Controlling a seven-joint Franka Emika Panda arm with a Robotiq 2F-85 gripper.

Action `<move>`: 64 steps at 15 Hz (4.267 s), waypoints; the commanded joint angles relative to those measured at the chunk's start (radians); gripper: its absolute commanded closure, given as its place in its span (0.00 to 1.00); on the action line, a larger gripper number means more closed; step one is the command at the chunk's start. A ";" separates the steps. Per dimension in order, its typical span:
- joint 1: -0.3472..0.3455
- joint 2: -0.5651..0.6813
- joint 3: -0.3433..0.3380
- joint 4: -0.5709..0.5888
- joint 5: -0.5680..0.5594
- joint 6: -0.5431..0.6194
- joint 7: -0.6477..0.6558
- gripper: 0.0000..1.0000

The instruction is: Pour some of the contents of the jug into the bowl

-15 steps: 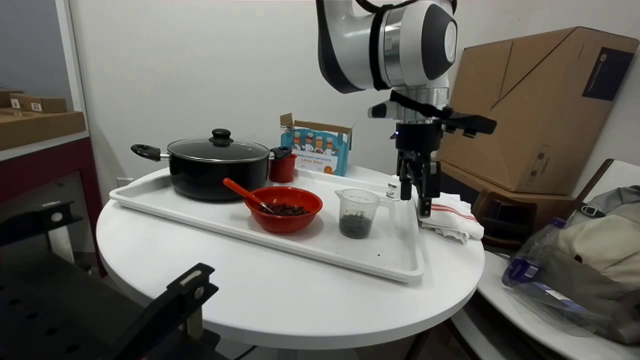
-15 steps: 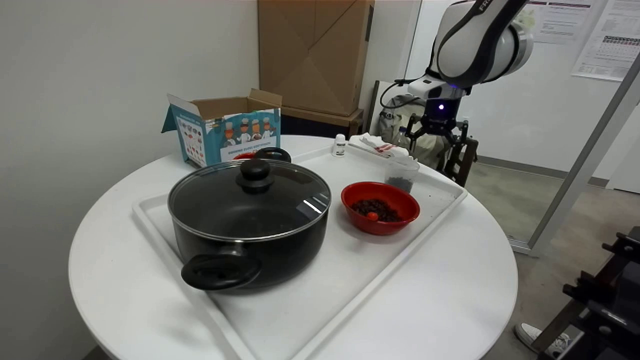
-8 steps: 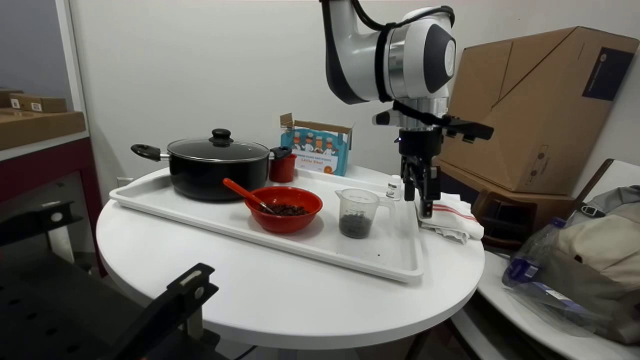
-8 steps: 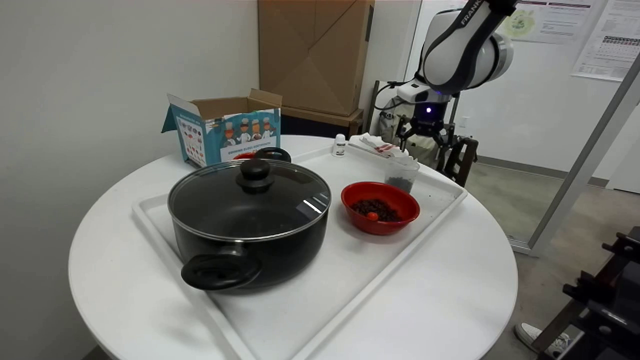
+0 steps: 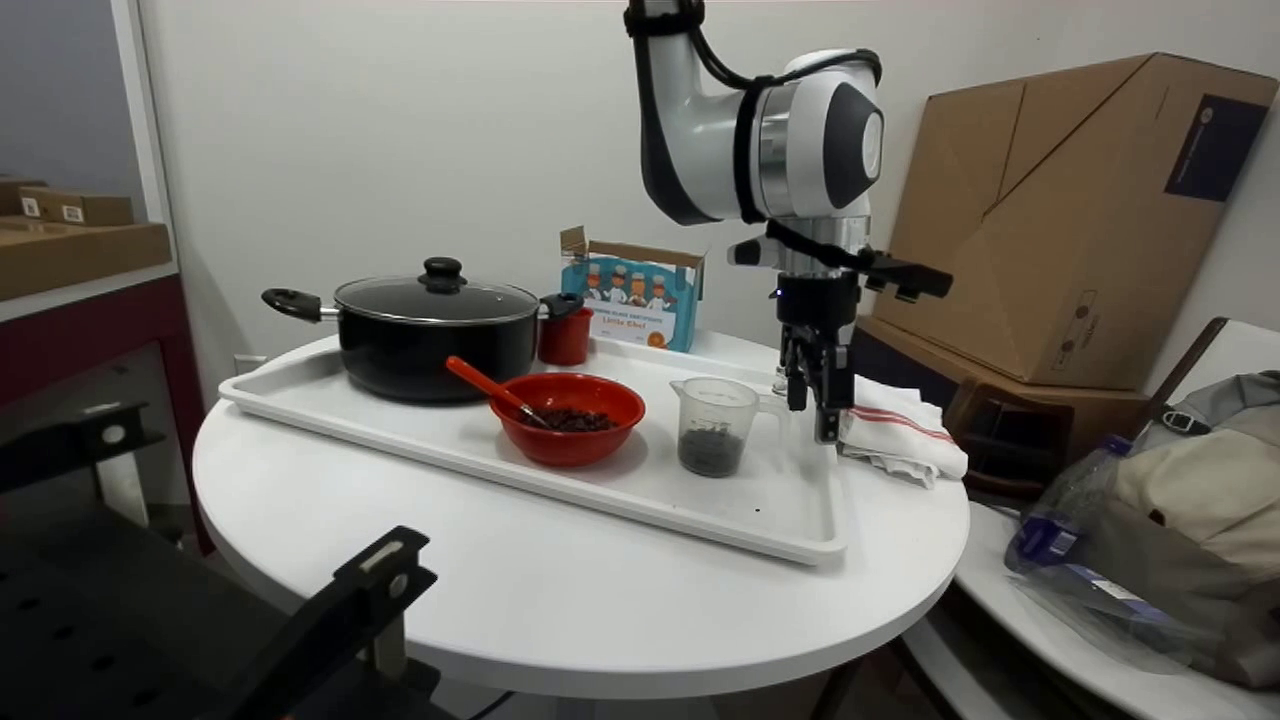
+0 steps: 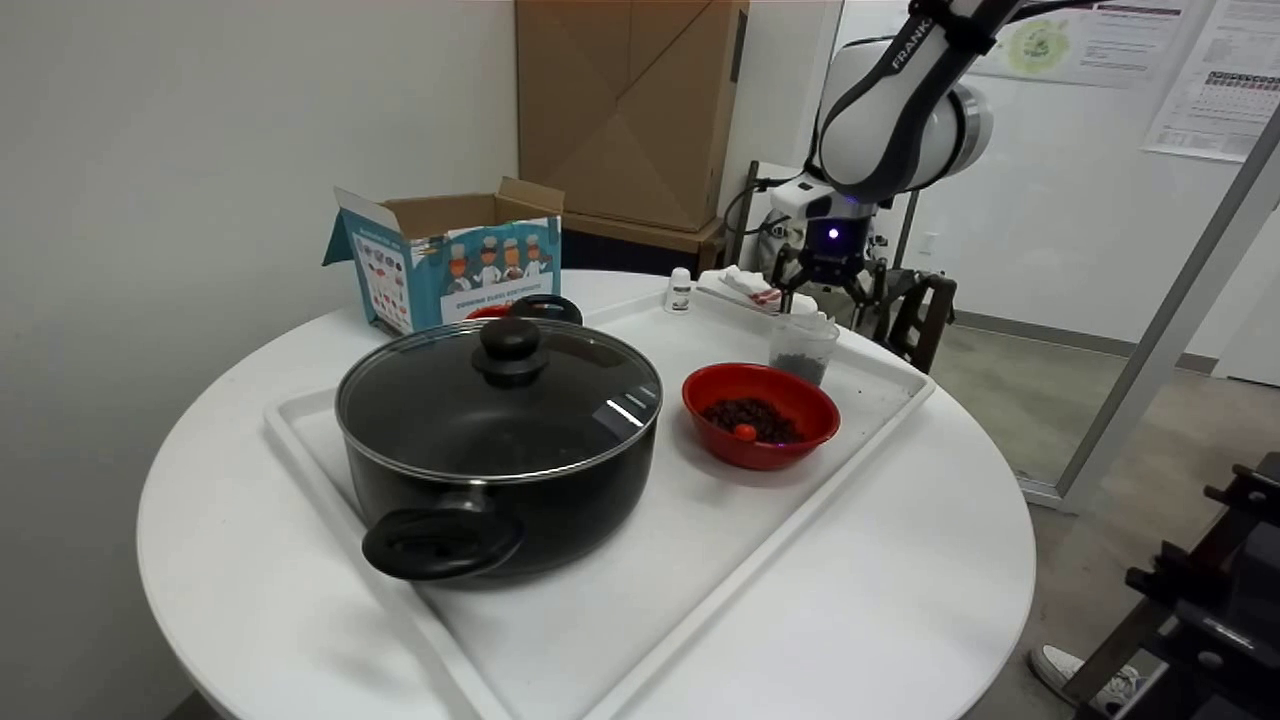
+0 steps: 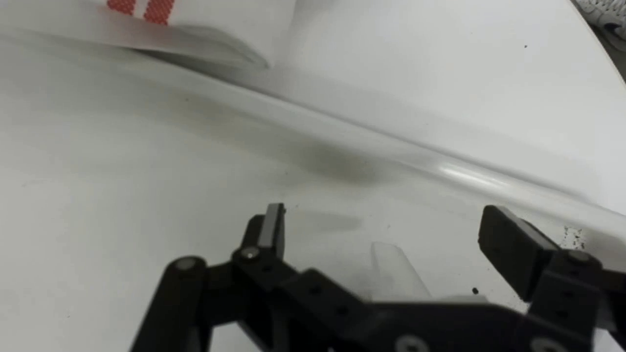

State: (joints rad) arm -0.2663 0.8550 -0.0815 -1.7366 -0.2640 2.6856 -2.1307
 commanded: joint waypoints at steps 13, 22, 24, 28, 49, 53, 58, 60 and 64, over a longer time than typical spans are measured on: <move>0.056 0.002 0.003 0.020 -0.020 -0.072 0.100 0.33; 0.059 -0.010 0.001 -0.002 -0.035 -0.062 0.093 0.98; 0.062 -0.012 0.001 -0.004 -0.039 -0.063 0.094 0.94; 0.084 -0.021 -0.012 -0.005 -0.057 -0.078 0.102 0.94; 0.478 -0.143 -0.150 -0.079 -0.833 -0.264 0.862 0.94; 0.485 -0.185 -0.081 -0.117 -1.014 -0.419 1.025 0.94; 0.481 -0.213 0.024 -0.190 -1.183 -0.579 1.179 0.94; 0.481 -0.218 0.055 -0.218 -1.249 -0.620 1.253 0.94; 0.478 -0.222 0.101 -0.259 -1.345 -0.699 1.370 0.94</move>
State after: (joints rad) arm 0.2132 0.6703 -0.0075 -1.9395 -1.5354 2.0463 -0.8451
